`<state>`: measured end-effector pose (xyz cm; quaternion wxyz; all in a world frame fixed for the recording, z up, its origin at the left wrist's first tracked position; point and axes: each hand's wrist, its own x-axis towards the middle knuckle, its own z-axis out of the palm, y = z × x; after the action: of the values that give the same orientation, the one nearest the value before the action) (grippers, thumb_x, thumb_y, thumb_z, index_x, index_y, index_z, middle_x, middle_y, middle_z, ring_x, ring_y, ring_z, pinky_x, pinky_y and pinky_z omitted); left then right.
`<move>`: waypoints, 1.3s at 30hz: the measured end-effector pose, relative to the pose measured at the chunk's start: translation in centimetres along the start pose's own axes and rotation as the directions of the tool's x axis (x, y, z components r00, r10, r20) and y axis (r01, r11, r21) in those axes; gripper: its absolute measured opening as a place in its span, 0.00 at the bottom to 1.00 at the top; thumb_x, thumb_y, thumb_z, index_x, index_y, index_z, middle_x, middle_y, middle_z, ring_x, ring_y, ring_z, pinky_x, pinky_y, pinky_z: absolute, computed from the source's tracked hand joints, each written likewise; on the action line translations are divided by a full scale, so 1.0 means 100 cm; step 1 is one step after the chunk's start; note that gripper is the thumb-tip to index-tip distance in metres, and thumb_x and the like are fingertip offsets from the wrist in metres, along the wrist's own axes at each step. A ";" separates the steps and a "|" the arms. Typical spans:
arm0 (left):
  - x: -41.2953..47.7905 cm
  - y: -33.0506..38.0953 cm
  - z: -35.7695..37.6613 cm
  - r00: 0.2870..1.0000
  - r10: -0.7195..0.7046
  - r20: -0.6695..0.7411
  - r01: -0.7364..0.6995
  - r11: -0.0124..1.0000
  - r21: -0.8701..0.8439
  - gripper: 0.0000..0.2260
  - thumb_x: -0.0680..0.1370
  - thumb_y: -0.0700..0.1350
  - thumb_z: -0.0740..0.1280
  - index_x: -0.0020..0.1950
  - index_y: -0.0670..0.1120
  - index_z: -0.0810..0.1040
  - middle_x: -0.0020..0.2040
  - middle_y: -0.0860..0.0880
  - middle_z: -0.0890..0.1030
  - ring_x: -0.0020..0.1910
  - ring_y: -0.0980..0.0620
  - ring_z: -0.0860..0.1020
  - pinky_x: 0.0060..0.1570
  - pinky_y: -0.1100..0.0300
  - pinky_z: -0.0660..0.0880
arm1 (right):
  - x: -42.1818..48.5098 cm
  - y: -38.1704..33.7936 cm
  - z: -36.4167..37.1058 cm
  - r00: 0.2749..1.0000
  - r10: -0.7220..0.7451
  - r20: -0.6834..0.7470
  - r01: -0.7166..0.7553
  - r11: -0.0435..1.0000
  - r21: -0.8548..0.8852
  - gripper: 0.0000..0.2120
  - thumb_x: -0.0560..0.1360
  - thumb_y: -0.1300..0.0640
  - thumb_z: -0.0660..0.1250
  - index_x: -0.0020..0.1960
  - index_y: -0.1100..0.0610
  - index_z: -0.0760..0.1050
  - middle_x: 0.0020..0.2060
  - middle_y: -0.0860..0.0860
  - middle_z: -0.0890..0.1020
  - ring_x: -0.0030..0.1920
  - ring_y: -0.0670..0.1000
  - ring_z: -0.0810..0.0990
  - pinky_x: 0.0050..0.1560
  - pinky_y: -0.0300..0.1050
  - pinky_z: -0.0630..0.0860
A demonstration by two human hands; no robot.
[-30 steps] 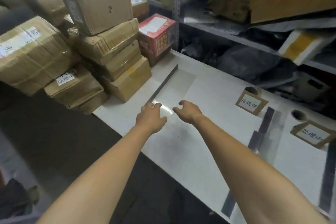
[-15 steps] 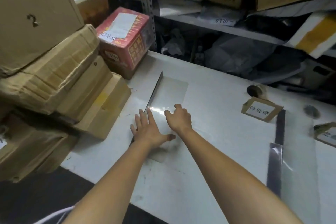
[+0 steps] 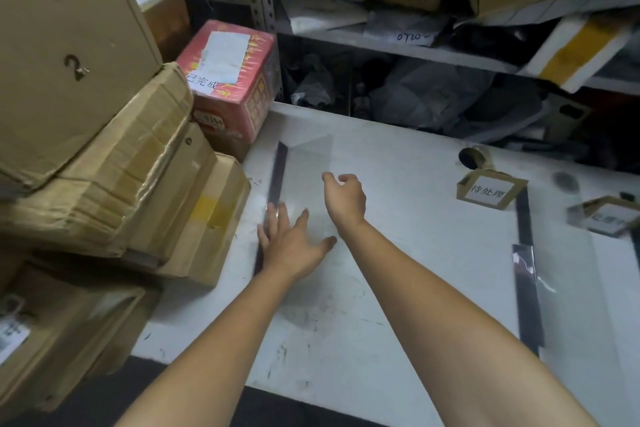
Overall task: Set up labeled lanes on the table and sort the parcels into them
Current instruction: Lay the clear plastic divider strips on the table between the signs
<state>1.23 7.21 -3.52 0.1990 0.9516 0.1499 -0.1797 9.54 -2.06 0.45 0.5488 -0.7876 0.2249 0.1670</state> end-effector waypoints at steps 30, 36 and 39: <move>-0.080 0.030 -0.168 0.924 0.093 -0.372 -0.272 0.843 -0.465 0.10 0.80 0.44 0.64 0.57 0.47 0.82 0.51 0.49 0.84 0.51 0.47 0.80 0.54 0.51 0.78 | -0.098 -0.096 -0.019 0.954 -0.216 0.208 0.156 0.950 0.272 0.36 0.74 0.31 0.65 0.76 0.48 0.64 0.70 0.45 0.69 0.68 0.50 0.69 0.67 0.52 0.68; -0.123 0.098 -0.172 0.944 0.323 -0.073 -0.260 0.584 -0.769 0.17 0.81 0.51 0.66 0.68 0.48 0.77 0.60 0.53 0.80 0.62 0.54 0.76 0.52 0.62 0.73 | -0.107 -0.095 -0.109 0.983 -0.168 0.080 0.133 0.936 0.326 0.34 0.72 0.28 0.64 0.72 0.44 0.67 0.68 0.48 0.71 0.67 0.56 0.72 0.65 0.63 0.72; -0.152 0.144 -0.154 0.892 0.424 0.157 -0.140 0.590 -0.795 0.24 0.81 0.59 0.63 0.76 0.54 0.68 0.74 0.52 0.68 0.73 0.50 0.65 0.70 0.47 0.65 | -0.113 -0.080 -0.181 0.985 -0.173 -0.026 0.171 0.922 0.348 0.32 0.73 0.29 0.63 0.71 0.46 0.67 0.63 0.47 0.70 0.66 0.55 0.71 0.67 0.61 0.71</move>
<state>-2.82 -1.99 20.45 0.6311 0.7432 0.0207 -0.2214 4.65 -14.75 18.69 0.6929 -0.6939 0.1797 0.0779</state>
